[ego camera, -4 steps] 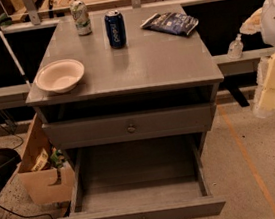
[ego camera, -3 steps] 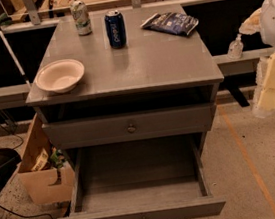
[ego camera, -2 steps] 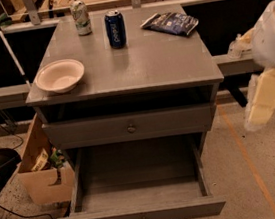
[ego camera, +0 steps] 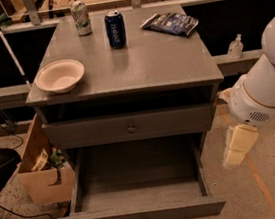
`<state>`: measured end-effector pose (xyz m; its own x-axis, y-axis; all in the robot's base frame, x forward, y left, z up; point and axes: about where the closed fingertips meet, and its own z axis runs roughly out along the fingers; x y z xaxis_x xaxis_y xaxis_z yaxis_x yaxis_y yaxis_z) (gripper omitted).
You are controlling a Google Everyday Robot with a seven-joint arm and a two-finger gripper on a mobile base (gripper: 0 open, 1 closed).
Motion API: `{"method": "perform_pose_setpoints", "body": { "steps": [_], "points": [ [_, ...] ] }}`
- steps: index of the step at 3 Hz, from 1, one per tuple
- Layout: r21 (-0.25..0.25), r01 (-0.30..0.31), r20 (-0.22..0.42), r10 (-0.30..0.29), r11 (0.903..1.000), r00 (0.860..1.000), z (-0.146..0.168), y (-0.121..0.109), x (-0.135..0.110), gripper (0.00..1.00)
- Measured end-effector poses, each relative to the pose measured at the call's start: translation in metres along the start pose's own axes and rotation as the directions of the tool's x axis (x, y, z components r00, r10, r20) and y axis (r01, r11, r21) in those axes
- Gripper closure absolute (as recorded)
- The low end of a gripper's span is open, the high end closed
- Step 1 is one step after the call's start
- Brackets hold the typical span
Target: Close middle drawer
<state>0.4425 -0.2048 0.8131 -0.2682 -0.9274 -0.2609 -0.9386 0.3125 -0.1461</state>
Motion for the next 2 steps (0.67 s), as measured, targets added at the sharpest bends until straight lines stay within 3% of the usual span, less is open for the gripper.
{"method": "perform_pose_setpoints", "body": {
  "steps": [1,2],
  "points": [
    [0.000,0.000,0.000,0.000,1.0000,1.000,0.000,0.000,0.000,0.00],
    [-0.130,-0.043,-0.028,0.040,0.9906,0.999,0.062,0.018,0.030,0.00]
  ]
}}
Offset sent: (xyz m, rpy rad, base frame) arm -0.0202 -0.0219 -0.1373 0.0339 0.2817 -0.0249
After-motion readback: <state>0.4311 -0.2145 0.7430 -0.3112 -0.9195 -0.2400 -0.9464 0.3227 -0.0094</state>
